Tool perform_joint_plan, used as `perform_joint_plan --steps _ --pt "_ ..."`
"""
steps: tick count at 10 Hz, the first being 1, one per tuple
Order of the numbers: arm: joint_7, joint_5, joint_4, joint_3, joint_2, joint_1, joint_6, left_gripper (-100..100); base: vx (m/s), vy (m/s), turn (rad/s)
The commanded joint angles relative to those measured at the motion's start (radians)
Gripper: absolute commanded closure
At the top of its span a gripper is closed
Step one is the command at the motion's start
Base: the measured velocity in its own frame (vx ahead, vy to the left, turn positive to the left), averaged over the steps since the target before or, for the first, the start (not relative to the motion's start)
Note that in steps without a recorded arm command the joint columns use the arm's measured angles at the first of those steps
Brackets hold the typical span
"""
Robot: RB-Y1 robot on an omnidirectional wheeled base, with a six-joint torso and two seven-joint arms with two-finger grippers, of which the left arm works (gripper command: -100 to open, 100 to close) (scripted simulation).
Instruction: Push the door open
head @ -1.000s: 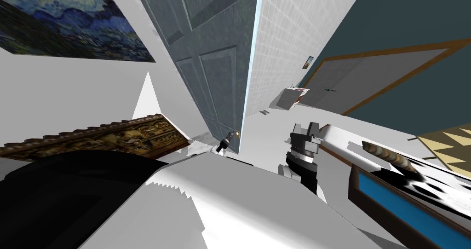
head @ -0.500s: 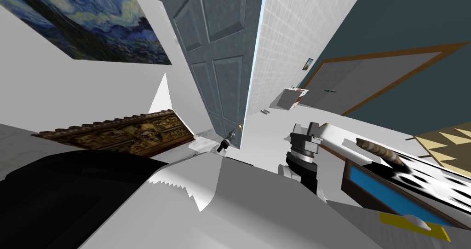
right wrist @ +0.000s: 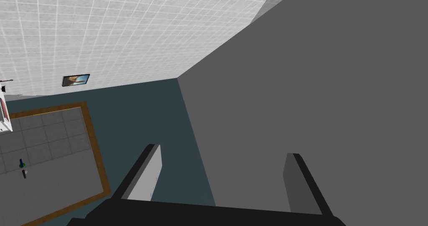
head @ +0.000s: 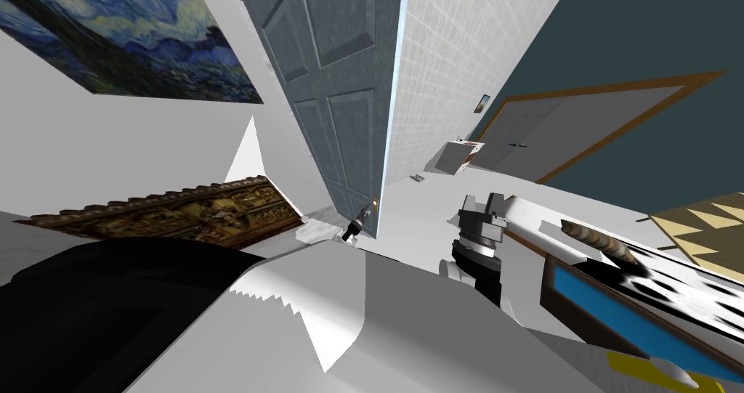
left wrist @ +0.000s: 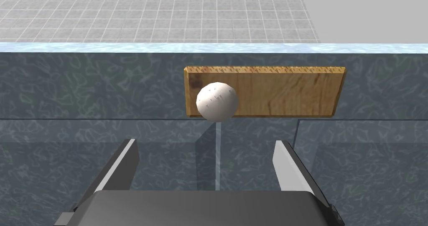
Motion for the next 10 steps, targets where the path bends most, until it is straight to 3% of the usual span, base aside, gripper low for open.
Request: perform_joint_plan --steps 1,4,5,10 --pt "-0.005 0.002 0.006 0.004 -0.003 -0.001 -0.008 -100 0.257 -0.069 -0.027" --pt "-0.009 0.003 0.009 0.007 -0.007 -0.001 -0.013 -100 0.164 -0.048 -0.011" --pt "-0.009 0.003 0.009 0.007 -0.007 -0.001 -0.013 100 -0.013 0.004 -0.007" --pt "-0.009 0.003 0.009 0.007 -0.007 -0.001 -0.013 100 -0.014 0.006 -0.002"
